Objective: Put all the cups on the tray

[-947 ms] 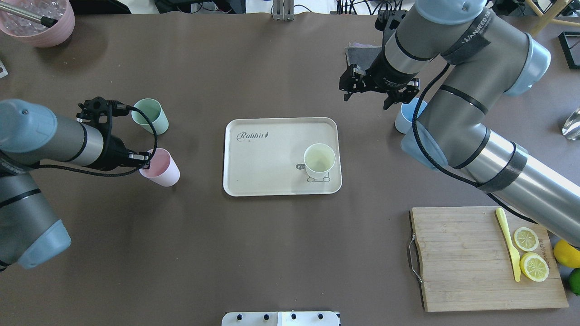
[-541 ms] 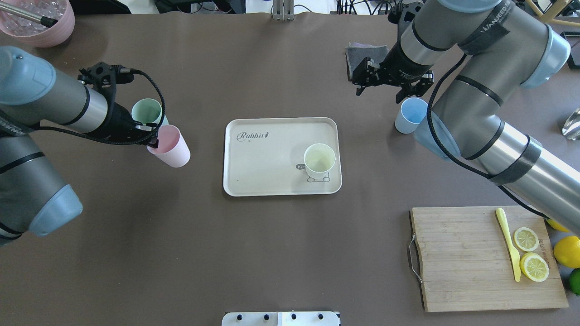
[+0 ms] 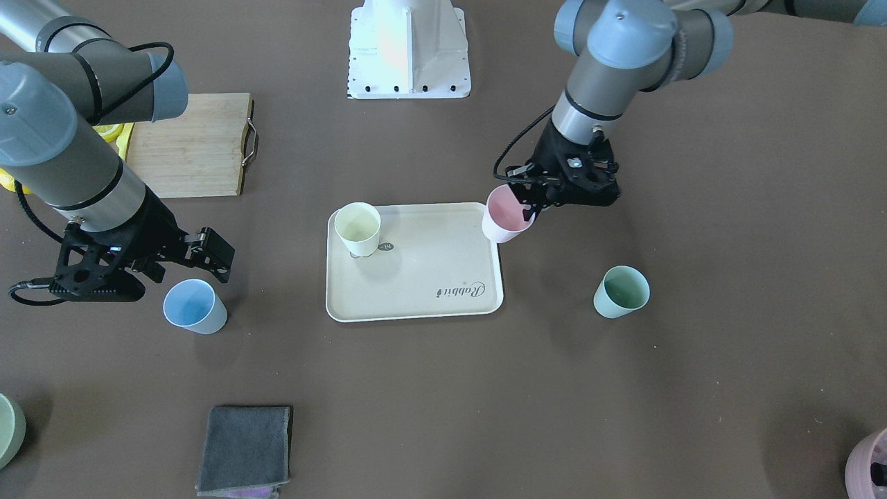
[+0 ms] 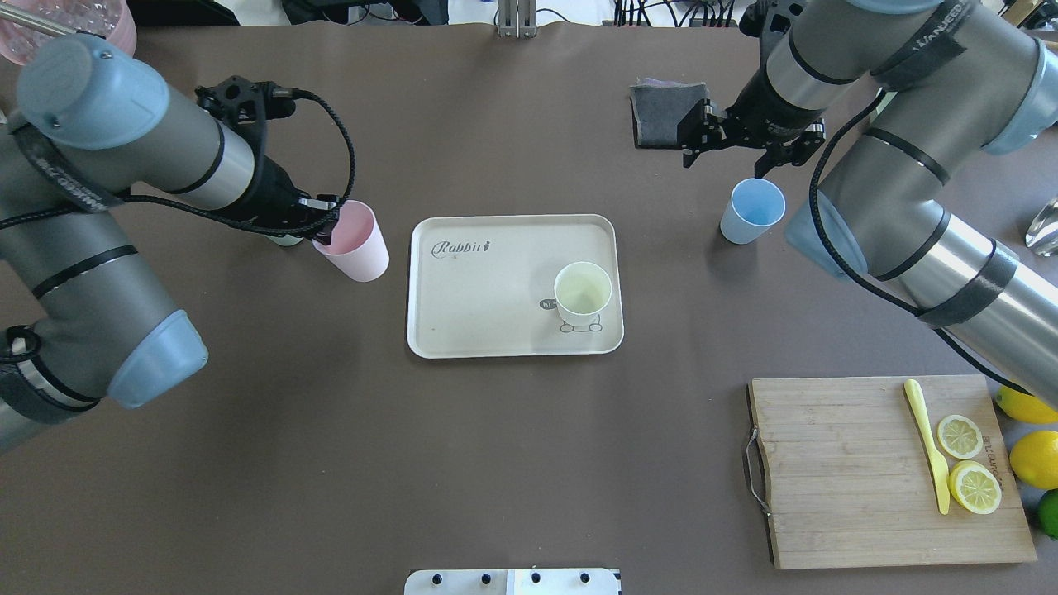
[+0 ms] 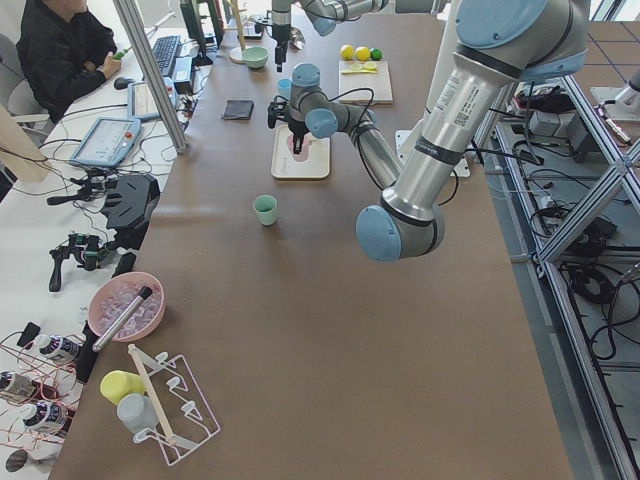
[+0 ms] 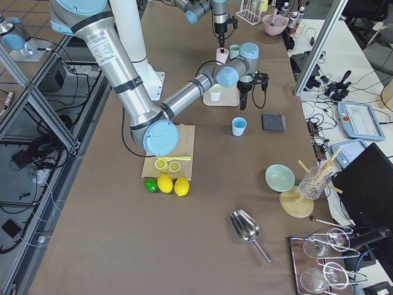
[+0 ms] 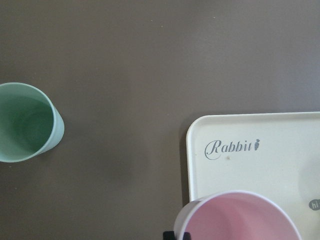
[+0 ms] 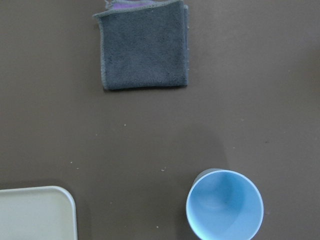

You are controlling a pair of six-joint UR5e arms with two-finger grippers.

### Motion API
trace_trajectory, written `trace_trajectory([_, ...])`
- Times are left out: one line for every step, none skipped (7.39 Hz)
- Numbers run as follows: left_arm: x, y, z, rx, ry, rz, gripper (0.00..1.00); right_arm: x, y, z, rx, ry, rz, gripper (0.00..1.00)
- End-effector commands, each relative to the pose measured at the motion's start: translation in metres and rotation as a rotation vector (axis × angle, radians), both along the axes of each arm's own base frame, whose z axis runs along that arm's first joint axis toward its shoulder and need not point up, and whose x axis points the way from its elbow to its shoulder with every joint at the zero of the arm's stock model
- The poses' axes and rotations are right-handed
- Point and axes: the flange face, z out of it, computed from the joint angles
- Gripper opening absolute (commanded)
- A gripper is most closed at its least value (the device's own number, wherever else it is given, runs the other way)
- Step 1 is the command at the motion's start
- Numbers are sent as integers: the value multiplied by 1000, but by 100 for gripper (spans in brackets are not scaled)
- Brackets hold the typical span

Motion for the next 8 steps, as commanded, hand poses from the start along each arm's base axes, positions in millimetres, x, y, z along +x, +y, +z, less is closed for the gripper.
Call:
trace_trajectory([58, 24, -3, 8, -40, -16, 0, 30, -19, 24, 10, 29, 5, 100])
trace_trajectory([74, 31, 4, 20, -50, -9, 0, 34, -26, 35, 11, 42, -2, 100])
trace_trajectory([82, 33, 7, 29, -39, -5, 0, 36, -30, 43, 11, 50, -7, 100])
trace_trajectory([86, 37, 9, 28, -42, 3, 0, 41, -32, 57, -4, 62, -1, 100])
trace_trajectory([88, 39, 12, 25, -46, 8, 0, 45, -33, 61, -1, 67, -4, 100])
trace_trajectory([88, 40, 13, 25, -46, 9, 0, 43, -33, 62, -5, 67, -5, 100])
trace_trajectory([86, 40, 14, 28, -48, 8, 65, 37, -33, 71, -18, 79, -11, 100])
trace_trajectory([82, 41, 10, 38, -42, 1, 95, 30, -29, 77, -23, 86, -21, 100])
